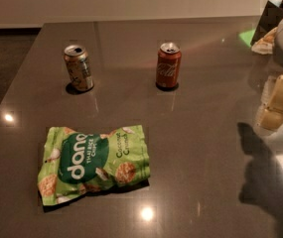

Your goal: Knock coke can over

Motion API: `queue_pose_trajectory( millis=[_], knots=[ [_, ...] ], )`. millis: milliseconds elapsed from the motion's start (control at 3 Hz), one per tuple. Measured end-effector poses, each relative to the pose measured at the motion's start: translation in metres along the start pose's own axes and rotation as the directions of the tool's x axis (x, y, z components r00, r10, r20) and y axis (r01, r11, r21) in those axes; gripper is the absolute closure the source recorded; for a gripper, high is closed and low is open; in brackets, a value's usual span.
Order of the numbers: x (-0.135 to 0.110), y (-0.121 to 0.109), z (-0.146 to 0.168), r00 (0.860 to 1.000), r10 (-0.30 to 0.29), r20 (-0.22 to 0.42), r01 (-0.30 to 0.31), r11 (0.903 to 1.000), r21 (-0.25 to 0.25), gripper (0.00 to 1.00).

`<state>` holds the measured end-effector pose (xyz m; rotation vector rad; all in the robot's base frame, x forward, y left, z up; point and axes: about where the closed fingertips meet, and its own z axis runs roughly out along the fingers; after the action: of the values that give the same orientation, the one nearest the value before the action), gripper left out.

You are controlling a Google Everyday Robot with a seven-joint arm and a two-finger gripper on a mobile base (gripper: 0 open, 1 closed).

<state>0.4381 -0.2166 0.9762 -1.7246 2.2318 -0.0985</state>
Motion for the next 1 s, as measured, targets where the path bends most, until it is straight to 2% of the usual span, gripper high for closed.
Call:
queue_pose_trajectory(
  millis=[333,667,1000],
  knots=[
    [0.000,0.000,0.000,1.000,0.000,0.000,0.000,1.0000,0.000,0.00],
    [-0.006,-0.012,0.005,0.999,0.033,0.018,-0.033,0.9995,0.006,0.00],
    [-0.022,-0.039,0.020,0.995,0.087,0.053,-0.088,0.9960,0.017,0.00]
  ],
)
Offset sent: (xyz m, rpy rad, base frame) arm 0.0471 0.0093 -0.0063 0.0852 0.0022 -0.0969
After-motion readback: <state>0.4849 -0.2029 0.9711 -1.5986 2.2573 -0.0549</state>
